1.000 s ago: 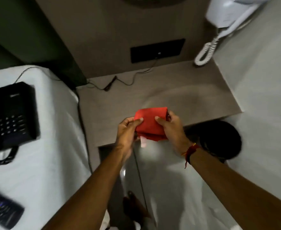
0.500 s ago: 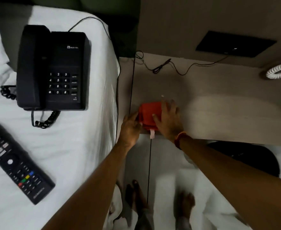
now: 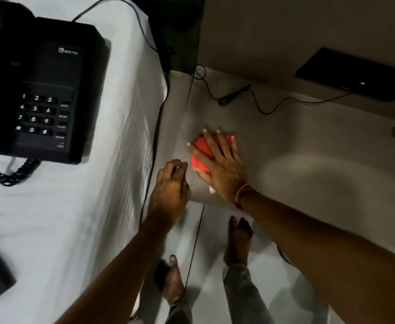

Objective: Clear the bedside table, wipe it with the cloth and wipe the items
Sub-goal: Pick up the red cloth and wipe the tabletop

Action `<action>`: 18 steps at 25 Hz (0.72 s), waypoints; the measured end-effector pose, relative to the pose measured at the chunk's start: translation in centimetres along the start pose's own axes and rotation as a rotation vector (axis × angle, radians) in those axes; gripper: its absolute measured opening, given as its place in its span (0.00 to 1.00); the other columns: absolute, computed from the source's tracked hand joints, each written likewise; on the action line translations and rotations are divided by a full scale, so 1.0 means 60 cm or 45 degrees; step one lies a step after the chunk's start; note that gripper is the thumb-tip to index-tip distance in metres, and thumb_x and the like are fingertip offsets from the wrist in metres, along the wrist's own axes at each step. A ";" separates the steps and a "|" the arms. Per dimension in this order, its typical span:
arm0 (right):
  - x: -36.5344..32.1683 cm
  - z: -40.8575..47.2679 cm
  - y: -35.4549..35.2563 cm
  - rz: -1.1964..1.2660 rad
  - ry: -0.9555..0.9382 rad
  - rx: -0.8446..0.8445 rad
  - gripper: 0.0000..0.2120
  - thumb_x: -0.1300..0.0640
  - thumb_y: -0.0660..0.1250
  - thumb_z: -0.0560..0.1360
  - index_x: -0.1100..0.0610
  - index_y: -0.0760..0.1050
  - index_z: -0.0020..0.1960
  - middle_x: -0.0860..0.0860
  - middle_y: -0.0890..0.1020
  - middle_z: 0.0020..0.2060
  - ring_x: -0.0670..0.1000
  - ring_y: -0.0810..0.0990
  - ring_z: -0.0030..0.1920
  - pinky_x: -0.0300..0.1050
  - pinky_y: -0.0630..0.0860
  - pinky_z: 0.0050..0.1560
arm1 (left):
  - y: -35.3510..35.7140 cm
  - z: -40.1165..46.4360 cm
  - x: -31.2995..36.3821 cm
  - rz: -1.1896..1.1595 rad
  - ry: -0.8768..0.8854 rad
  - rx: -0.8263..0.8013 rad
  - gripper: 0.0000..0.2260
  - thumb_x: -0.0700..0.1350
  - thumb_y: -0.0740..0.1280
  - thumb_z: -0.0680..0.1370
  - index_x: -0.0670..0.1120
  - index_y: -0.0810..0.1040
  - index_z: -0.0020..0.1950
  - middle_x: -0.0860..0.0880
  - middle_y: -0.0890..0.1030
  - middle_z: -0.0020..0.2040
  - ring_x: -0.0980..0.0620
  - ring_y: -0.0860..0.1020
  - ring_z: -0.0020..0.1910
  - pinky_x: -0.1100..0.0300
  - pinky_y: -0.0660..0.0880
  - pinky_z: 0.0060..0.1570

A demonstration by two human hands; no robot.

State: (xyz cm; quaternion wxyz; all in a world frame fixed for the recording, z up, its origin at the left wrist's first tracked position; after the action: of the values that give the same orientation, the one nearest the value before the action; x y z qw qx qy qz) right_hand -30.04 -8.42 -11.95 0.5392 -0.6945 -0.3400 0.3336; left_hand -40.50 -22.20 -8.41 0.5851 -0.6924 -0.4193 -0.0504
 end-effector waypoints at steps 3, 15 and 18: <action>0.096 0.096 -0.029 0.041 0.095 0.024 0.32 0.33 0.53 0.80 0.39 0.52 0.82 0.56 0.54 0.84 0.67 0.53 0.82 0.74 0.51 0.78 | 0.026 0.030 0.020 0.204 -0.032 0.109 0.24 0.46 0.63 0.83 0.46 0.67 0.80 0.44 0.69 0.77 0.41 0.70 0.72 0.47 0.78 0.61; 0.121 -0.184 0.045 0.034 -0.332 0.019 0.32 0.33 0.56 0.80 0.40 0.56 0.81 0.55 0.54 0.84 0.65 0.53 0.83 0.72 0.53 0.78 | 0.126 0.082 0.072 0.460 -0.236 0.299 0.34 0.60 0.55 0.85 0.43 0.52 0.85 0.42 0.56 0.85 0.44 0.54 0.85 0.42 0.53 0.82; 0.196 -0.168 0.038 -0.049 -0.358 0.004 0.27 0.33 0.57 0.80 0.39 0.65 0.77 0.55 0.60 0.82 0.65 0.60 0.81 0.71 0.57 0.77 | 0.143 0.081 0.081 0.547 -0.259 0.287 0.37 0.64 0.51 0.84 0.43 0.48 0.85 0.42 0.52 0.85 0.44 0.50 0.85 0.41 0.49 0.82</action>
State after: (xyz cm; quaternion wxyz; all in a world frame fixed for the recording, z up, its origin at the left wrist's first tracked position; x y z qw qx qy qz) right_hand -14.97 -4.34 -13.30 0.4936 -0.6333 -0.4249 0.4180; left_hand -33.95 -15.19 -13.78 0.6106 -0.6975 -0.3223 0.1920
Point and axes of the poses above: each hand's wrist, its own z-axis towards the middle knuckle, its own y-axis out of the palm, x = y × z, the point moved 4 cm from there along z, towards the middle knuckle
